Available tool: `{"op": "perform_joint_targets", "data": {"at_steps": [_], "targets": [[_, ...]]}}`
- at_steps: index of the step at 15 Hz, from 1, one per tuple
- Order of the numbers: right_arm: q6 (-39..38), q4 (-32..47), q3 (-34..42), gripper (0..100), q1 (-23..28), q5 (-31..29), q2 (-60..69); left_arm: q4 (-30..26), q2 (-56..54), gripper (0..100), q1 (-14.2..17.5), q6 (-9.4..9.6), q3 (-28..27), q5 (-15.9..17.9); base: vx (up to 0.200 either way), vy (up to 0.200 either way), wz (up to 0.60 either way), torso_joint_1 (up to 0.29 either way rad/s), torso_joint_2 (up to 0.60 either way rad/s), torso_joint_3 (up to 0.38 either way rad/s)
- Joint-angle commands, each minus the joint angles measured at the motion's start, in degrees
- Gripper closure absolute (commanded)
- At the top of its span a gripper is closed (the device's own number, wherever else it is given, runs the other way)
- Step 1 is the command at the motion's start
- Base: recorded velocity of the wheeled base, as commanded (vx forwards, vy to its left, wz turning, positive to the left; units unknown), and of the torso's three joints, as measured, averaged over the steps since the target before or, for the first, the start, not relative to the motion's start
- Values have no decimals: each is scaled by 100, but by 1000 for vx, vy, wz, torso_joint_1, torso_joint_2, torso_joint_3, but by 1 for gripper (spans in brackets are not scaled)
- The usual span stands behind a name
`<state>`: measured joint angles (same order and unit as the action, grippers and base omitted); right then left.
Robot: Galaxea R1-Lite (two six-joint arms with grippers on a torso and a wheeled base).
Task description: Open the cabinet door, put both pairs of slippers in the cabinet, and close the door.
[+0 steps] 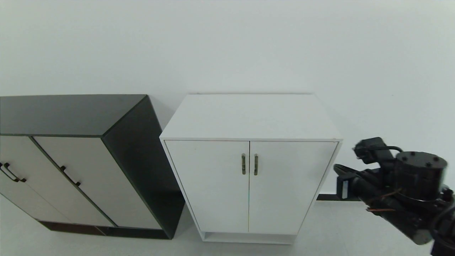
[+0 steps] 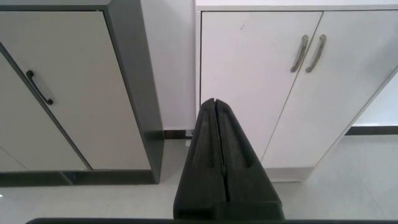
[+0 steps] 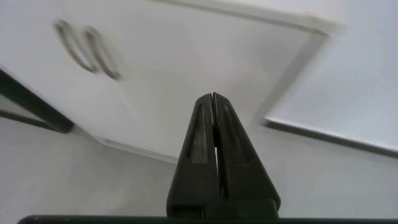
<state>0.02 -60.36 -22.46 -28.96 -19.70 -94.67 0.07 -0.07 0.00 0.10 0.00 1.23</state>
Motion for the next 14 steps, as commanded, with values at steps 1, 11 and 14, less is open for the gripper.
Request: {"op": "perform_joint_targets", "data": {"at_steps": [1,11,14], "targets": [[208,33,1279,100,559,-166,1583,1,7,100,9,-1,0,0,0,0,0,0,0,0],[129,6818,1762,100,1525,1346,8553,1,7,100,0,-1,0,-18,0,0,0,0,0,0],[314,6616,1859,100,1543,1821,8659,1,7,100,0,-1,0,-18,0,0,0,0,0,0]]}}
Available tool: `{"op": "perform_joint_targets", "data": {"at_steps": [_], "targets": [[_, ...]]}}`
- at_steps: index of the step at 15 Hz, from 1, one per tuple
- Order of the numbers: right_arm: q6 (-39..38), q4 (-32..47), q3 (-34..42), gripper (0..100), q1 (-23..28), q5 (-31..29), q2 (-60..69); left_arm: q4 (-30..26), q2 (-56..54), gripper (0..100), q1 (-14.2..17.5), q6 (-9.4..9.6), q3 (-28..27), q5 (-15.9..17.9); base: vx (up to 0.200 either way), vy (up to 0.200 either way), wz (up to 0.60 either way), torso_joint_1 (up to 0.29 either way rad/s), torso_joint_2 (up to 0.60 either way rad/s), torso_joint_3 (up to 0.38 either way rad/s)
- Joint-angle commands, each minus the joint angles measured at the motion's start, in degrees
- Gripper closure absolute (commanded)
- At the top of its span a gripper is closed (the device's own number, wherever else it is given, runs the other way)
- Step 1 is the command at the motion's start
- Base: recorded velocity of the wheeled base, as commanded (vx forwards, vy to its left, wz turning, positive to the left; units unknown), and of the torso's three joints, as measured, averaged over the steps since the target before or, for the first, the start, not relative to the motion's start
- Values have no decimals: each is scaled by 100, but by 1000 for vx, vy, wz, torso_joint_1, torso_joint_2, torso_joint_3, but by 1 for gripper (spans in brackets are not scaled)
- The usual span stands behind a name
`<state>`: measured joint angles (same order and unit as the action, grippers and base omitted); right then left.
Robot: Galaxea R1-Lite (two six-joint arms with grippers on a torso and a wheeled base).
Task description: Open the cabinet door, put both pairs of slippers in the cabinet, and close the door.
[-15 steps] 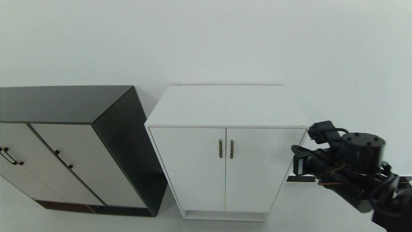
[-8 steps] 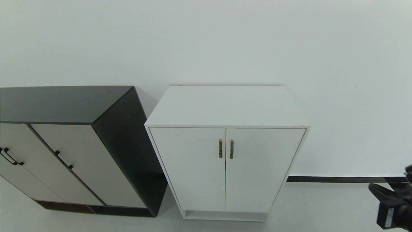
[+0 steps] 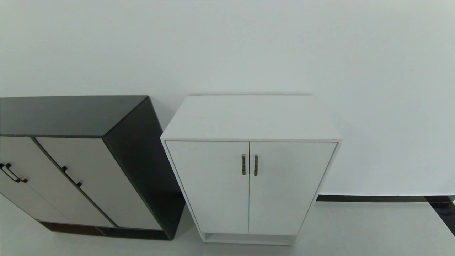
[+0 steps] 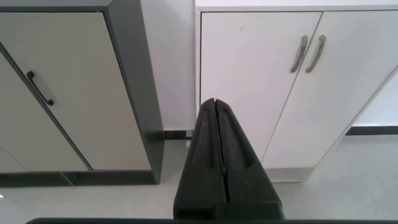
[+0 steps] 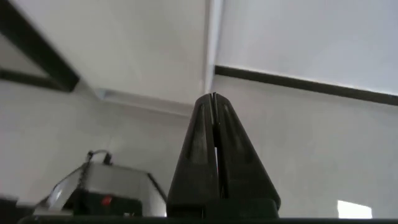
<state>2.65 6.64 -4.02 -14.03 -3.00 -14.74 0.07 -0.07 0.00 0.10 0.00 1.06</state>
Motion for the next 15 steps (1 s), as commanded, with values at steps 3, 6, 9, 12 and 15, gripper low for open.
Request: {"op": "perform_joint_targets", "data": {"at_steps": [3,6,9,12,15], "targets": [[-89,-638,376,100,23,441,692,1,7,100,0,8,0,17,0,0,0,0,0,0],[-133,-647,385,100,489,388,648,1,7,100,0,-1,0,17,0,0,0,0,0,0],[-89,-647,394,100,1438,361,1034,1,7,100,0,-1,0,17,0,0,0,0,0,0],[-159,-647,394,100,1430,361,1465,1,7,100,0,-10,0,17,0,0,0,0,0,0],[-203,-647,394,100,1430,353,1465,1,7,100,0,-1,0,17,0,0,0,0,0,0]]}}
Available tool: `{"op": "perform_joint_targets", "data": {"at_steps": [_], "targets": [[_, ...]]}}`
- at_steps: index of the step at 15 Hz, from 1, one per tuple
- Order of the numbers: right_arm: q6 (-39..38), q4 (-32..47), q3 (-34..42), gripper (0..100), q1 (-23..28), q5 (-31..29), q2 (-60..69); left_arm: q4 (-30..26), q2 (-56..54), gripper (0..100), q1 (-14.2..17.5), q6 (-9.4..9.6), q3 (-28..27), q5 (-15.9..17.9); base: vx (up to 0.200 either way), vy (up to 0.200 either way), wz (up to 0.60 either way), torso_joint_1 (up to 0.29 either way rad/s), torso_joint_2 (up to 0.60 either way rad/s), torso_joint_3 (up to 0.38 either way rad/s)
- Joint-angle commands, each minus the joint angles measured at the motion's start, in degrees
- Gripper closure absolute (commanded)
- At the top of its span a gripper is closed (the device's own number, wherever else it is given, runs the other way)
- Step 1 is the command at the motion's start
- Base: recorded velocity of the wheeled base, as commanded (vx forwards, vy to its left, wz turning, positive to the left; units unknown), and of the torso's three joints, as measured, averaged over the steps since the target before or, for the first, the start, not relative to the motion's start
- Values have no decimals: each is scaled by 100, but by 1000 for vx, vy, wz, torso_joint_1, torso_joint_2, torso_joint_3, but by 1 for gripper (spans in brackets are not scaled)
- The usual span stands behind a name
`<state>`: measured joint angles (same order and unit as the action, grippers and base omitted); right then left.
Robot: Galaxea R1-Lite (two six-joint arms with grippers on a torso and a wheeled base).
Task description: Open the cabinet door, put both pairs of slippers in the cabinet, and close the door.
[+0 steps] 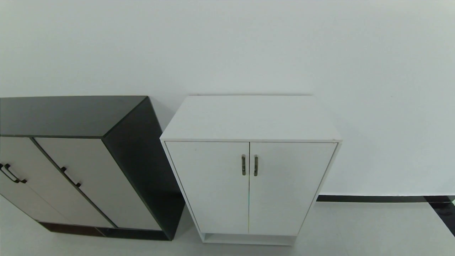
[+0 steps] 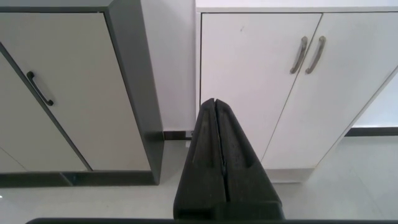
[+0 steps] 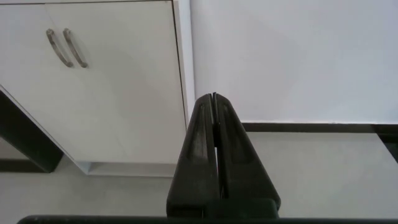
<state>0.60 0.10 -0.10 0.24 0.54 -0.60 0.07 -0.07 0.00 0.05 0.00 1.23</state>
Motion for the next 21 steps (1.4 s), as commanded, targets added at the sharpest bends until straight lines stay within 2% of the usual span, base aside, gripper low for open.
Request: {"op": "perform_joint_targets", "data": {"at_steps": [1,21], "targets": [[2,8,1,100,2,-1,51,1,7,100,0,4,0,0,0,0,0,0,0,0],[19,-1,10,100,2,8,51,1,7,100,0,4,0,0,0,0,0,0,0,0]]}}
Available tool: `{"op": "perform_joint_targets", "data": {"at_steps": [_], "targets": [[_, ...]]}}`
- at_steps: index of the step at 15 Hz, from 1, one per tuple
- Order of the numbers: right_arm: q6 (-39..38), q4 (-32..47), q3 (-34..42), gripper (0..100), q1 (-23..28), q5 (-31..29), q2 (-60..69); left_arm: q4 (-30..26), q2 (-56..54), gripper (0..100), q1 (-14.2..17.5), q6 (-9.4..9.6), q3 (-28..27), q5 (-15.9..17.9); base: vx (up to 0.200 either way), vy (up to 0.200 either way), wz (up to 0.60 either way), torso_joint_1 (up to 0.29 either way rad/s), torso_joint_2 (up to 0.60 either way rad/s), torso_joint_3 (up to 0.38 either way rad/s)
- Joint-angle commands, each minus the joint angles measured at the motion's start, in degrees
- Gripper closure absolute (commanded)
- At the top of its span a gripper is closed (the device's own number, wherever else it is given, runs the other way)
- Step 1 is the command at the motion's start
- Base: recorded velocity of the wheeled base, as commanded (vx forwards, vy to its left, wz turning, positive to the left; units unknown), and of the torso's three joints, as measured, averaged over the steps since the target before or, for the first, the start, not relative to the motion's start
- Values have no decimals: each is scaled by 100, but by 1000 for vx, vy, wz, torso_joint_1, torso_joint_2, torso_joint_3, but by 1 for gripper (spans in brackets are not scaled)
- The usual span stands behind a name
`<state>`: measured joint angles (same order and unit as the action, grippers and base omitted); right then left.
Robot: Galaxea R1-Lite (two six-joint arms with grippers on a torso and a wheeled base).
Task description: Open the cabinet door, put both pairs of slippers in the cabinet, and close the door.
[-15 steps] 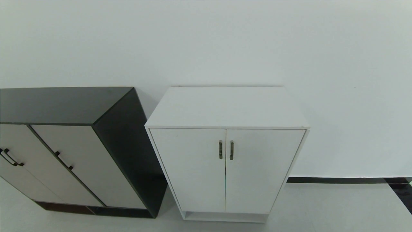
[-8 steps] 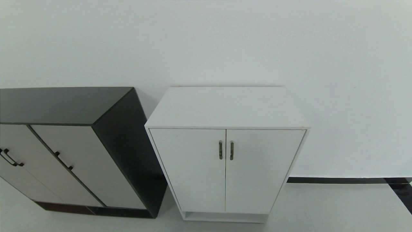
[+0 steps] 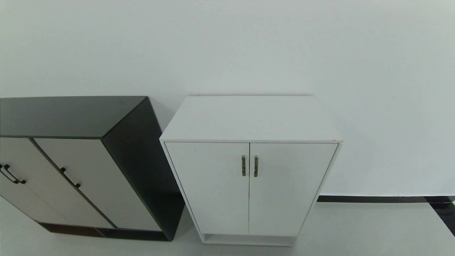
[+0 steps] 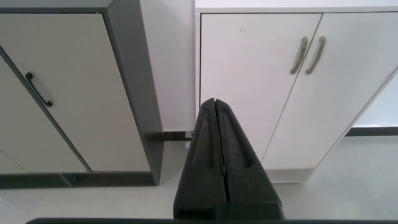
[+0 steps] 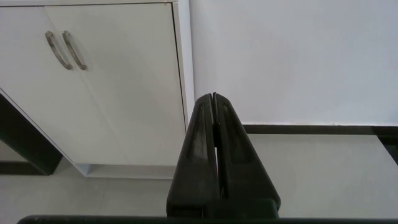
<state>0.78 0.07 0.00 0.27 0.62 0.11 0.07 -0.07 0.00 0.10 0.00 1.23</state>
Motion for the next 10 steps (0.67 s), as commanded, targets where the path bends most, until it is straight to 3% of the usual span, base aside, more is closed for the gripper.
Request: {"op": "perform_joint_targets", "data": {"at_steps": [1,10], "targets": [[1,1,0,100,0,8,-20,1,7,100,9,-1,0,0,0,0,0,0,0,0],[10,1,0,100,0,8,-11,1,7,100,0,-1,0,0,0,0,0,0,0,0]]}}
